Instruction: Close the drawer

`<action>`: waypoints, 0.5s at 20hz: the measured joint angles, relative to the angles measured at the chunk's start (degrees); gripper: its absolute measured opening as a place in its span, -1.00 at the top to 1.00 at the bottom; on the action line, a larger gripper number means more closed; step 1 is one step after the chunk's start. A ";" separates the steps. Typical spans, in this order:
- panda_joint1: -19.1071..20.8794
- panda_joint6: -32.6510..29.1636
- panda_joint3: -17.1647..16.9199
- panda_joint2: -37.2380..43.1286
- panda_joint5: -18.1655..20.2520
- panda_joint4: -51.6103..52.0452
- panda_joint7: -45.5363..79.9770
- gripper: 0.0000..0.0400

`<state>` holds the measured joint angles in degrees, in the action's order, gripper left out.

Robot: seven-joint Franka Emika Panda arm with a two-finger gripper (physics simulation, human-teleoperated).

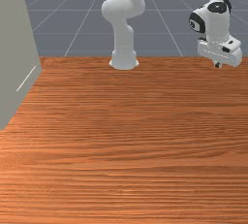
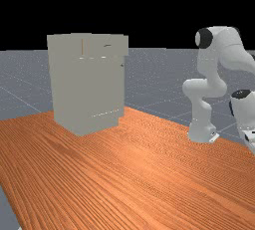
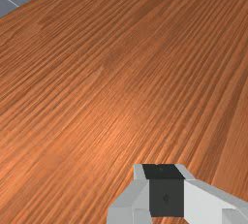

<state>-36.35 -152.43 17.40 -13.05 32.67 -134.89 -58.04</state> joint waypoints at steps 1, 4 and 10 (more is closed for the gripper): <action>9.77 -14.38 10.15 -14.93 -1.53 4.48 -10.87 1.00; 0.70 -5.23 -5.77 -32.18 -12.33 31.55 4.79 0.47; 2.43 6.76 -11.78 -39.35 -15.67 50.55 10.11 0.97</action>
<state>-33.92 -145.67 5.61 -52.40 17.00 -84.34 -47.93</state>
